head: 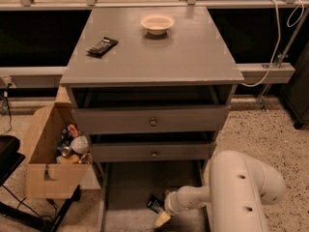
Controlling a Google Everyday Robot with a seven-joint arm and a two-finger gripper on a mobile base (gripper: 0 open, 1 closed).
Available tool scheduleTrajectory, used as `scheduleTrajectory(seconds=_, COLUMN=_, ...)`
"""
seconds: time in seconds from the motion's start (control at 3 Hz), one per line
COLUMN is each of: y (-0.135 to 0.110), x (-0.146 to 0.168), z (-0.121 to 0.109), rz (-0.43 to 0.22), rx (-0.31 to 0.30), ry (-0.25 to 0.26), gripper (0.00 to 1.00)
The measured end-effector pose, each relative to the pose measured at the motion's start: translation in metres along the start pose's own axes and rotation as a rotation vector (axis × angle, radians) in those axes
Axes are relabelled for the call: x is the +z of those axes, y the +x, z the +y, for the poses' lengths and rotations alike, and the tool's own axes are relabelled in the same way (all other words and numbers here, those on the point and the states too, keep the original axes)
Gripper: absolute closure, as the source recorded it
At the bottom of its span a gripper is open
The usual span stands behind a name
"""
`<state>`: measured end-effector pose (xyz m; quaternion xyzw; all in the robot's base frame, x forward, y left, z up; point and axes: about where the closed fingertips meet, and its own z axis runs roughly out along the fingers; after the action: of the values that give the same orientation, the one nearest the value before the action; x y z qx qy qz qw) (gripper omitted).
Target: Pick rxbar blueberry from bottom drawer and place on counter
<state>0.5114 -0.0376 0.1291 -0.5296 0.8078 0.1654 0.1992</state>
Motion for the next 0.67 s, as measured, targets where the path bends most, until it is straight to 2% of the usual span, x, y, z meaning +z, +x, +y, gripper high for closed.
scheduleTrajectory(seconds=0.33, y=-0.001, x=0.019, z=0.005, rz=-0.011, rx=0.026, ry=-0.011, gripper=0.00)
scheduleTrajectory(seconds=0.67, y=0.000, x=0.032, z=0.004, rz=-0.008, rx=0.050, ry=-0.013, gripper=0.16)
